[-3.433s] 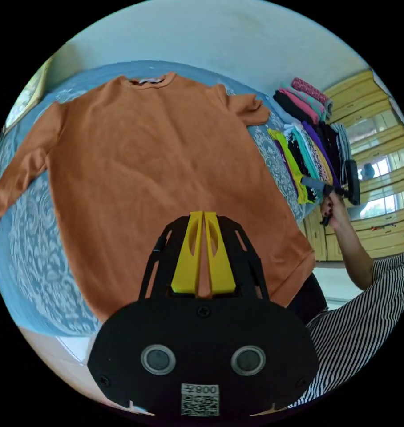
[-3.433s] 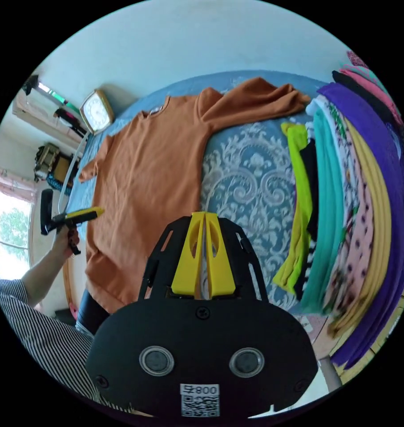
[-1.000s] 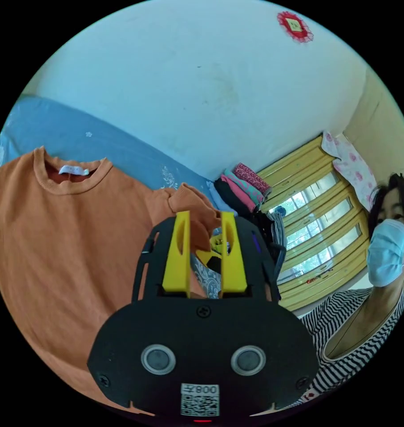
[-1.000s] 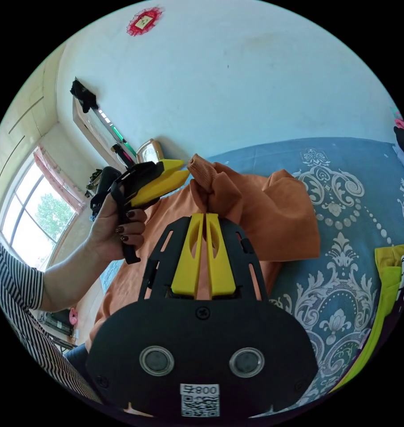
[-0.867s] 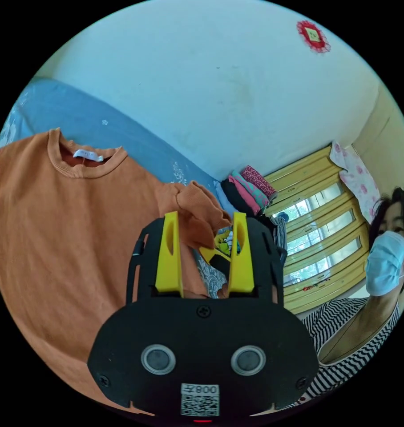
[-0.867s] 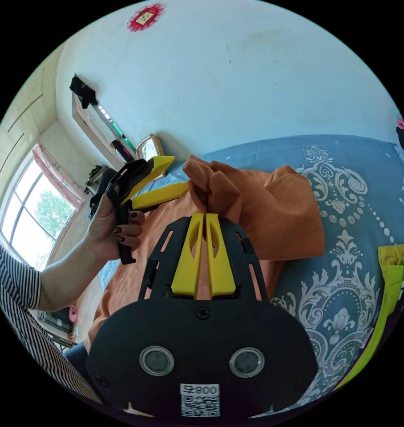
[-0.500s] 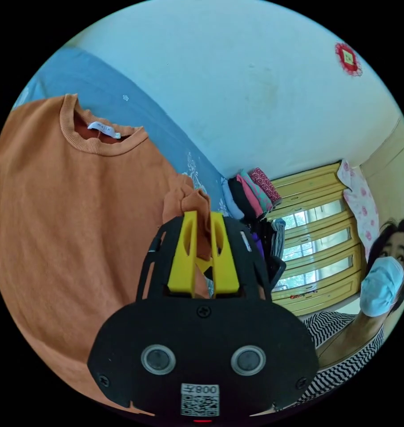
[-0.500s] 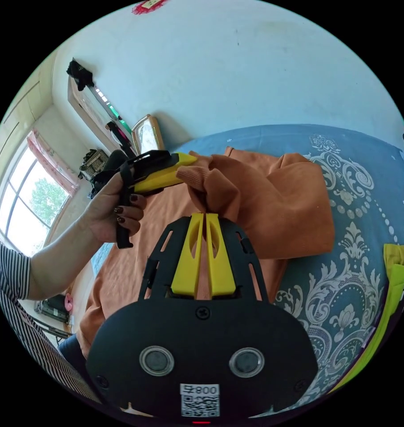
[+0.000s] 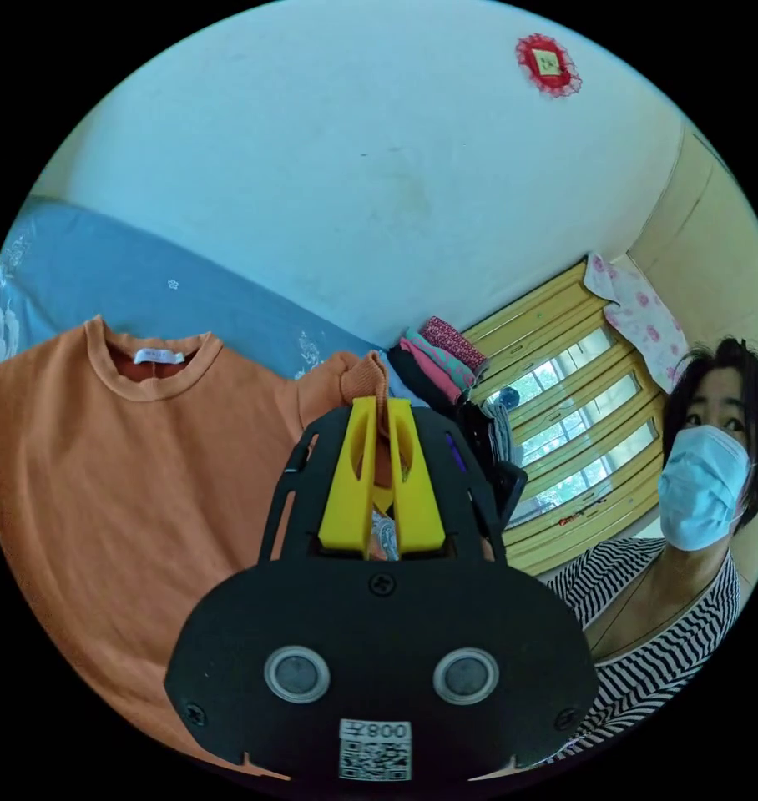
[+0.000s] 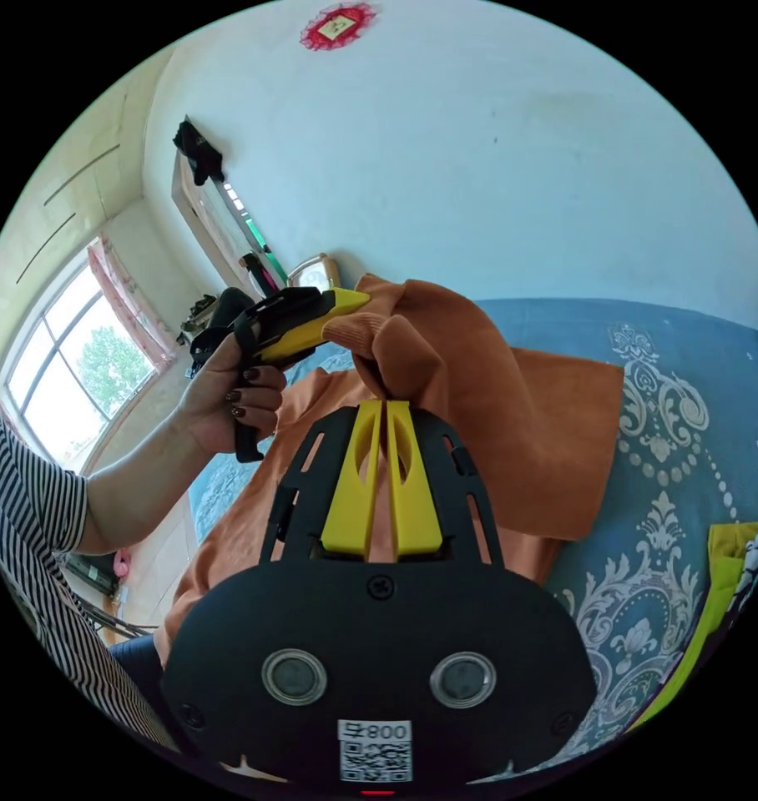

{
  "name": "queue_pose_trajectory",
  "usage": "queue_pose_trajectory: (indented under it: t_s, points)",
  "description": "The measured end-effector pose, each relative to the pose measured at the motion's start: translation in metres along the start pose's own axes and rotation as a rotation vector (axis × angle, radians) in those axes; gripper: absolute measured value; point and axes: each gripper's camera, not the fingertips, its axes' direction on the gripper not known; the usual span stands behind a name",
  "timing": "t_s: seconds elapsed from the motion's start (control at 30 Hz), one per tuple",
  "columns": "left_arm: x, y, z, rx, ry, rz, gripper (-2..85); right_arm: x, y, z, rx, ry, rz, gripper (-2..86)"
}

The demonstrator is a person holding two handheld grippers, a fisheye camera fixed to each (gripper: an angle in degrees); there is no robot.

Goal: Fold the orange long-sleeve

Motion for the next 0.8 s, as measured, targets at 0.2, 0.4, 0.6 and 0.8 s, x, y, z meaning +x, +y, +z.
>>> queue_pose_trajectory:
  t_s: [0.2,0.4,0.6,0.8]
  points:
    - [-0.034,0.012,-0.032,-0.021,-0.106,-0.099,2.5,-0.026,-0.003,0.044,-0.100,-0.065,0.002,0.6]
    - [-0.067,0.025,-0.047,-0.044,-0.166,-0.195,2.5,-0.045,-0.001,0.087,-0.209,-0.060,-0.003,0.6]
    - [-0.077,0.020,-0.057,-0.032,-0.191,-0.224,2.5,-0.056,-0.007,0.107,-0.235,-0.077,0.016,0.8]
    - [-0.075,0.010,-0.068,-0.015,-0.210,-0.233,2.6,-0.071,-0.011,0.118,-0.248,-0.089,0.015,1.3]
